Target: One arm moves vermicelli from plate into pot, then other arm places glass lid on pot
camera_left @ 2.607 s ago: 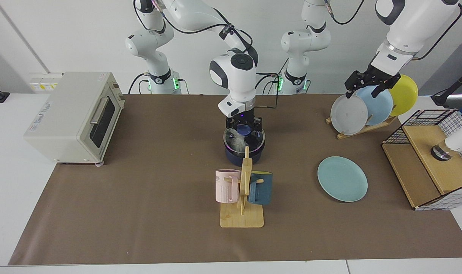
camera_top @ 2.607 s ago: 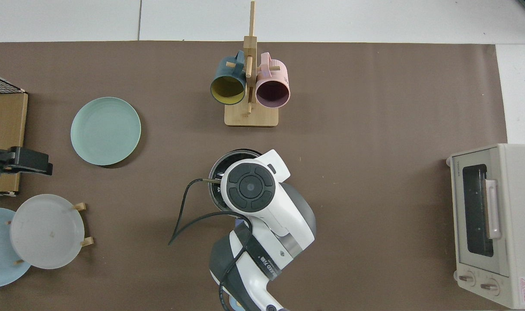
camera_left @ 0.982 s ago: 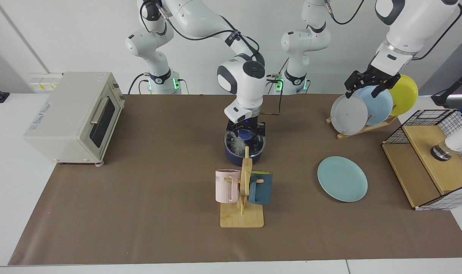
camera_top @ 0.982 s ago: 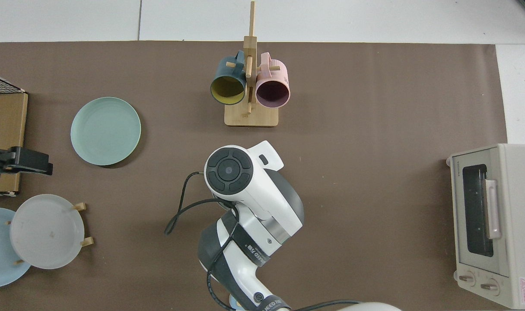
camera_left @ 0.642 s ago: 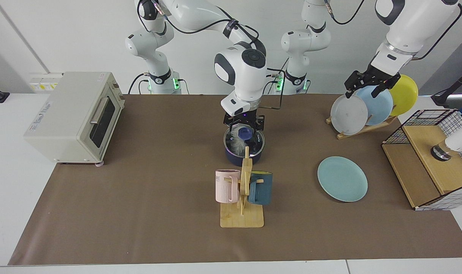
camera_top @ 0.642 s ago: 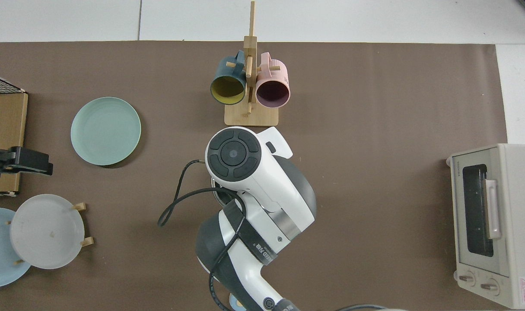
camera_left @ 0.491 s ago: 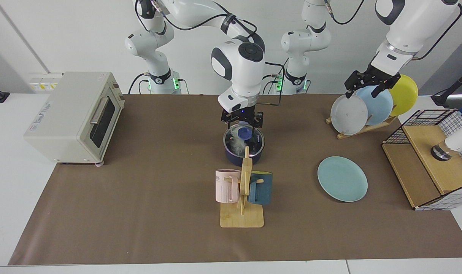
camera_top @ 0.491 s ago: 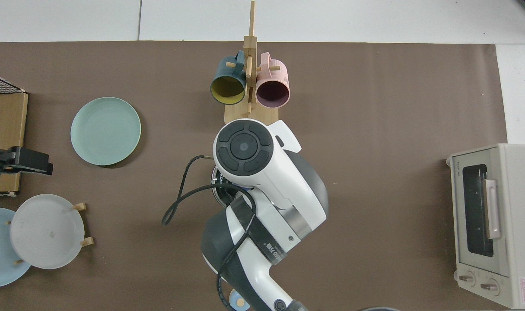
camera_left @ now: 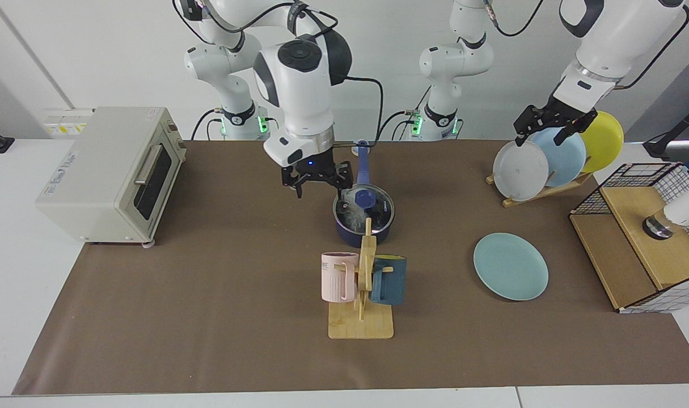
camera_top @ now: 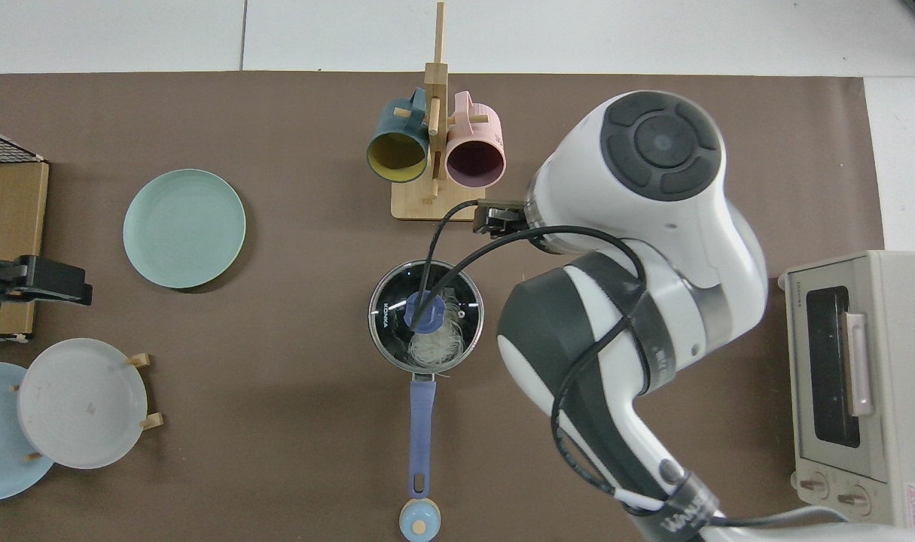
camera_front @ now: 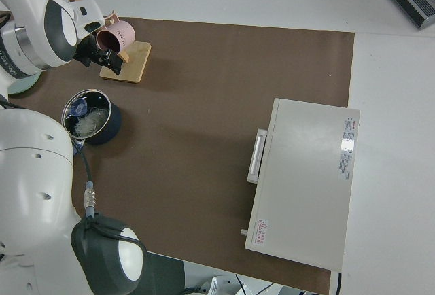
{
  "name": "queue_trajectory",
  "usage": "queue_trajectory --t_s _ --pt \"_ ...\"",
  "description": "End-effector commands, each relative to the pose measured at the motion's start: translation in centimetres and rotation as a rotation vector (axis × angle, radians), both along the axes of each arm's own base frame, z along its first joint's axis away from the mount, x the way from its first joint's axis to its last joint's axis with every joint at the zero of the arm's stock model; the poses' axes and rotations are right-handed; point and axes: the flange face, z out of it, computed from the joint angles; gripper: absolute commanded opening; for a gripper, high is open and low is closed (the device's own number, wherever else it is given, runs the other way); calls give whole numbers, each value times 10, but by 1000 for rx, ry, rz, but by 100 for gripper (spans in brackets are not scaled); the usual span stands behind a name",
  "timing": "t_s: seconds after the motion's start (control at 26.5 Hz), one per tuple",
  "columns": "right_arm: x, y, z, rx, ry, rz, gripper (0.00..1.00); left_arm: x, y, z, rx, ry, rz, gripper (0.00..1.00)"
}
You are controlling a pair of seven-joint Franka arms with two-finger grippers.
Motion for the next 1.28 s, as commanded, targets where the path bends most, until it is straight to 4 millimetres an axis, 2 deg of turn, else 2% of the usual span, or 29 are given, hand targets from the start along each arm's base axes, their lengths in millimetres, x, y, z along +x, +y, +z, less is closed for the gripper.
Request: queue_trajectory --t_s 0.0,0.23,0.38,0.49,0.6,0.79,1.02,1.25 --pt "10 -66 11 -9 14 72 100 -4 0 3 -2 -13 -12 100" --pt "21 -147 22 -37 25 174 100 -4 0 3 -2 -13 -12 100" --pt "17 -188 39 -52 23 207 100 -4 0 3 -2 -13 -10 100" --pt "11 -227 52 -53 28 194 100 -4 0 3 -2 -13 -12 100" --pt "3 -240 68 -55 7 183 100 -4 0 3 -2 -13 -10 100" --pt "-15 -280 82 -50 24 144 100 -4 0 3 -2 -13 -10 100" --pt "-55 -289 99 -42 16 106 100 -4 0 3 -2 -13 -12 100" --pt "-75 -299 99 -36 34 87 100 -4 0 3 -2 -13 -10 100"
